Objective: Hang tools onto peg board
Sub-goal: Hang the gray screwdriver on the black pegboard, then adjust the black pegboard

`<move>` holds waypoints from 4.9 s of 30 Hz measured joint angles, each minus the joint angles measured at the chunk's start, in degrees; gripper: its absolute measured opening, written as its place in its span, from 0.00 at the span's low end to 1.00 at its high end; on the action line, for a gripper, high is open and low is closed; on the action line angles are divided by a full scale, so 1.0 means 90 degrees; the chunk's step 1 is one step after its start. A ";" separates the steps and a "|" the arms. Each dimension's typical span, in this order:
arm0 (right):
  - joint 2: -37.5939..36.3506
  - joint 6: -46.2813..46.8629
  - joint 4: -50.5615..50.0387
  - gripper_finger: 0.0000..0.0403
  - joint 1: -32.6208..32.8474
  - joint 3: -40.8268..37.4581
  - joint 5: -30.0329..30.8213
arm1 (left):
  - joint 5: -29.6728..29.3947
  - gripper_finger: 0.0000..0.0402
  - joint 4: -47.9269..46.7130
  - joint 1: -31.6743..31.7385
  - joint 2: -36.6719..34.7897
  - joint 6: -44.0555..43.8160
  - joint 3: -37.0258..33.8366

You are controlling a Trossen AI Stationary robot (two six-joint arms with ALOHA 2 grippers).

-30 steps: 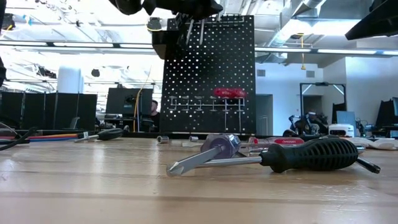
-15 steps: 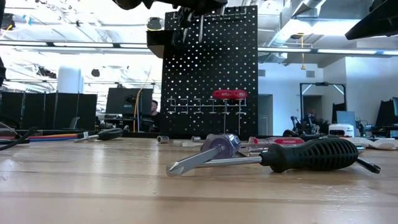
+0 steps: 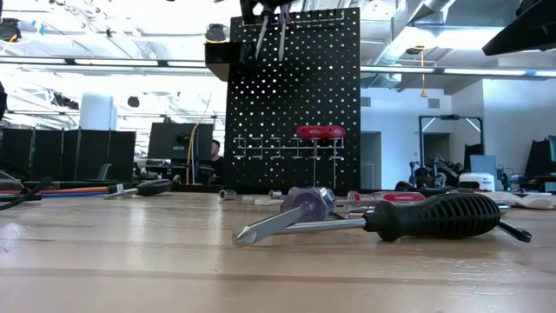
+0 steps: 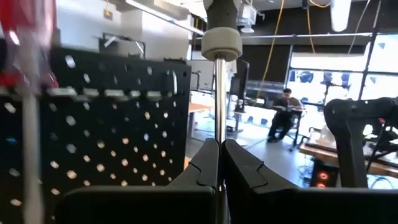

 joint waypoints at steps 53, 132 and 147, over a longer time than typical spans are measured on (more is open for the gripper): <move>-0.1012 -0.5604 0.4904 0.71 -0.5086 0.1278 -0.4562 | -0.1493 0.00 0.0829 -0.2052 0.0279 0.1967 -0.1120; 0.3555 -0.5192 -0.1727 0.58 -0.8811 0.9692 -0.5489 | -0.3368 0.42 -0.6465 -0.2318 -0.1430 -0.2048 -0.1117; 0.2128 -0.6120 -0.3588 0.53 -0.7833 0.9593 -0.5326 | -0.4029 0.42 -0.8241 -0.2977 -0.2005 -0.3161 -0.1117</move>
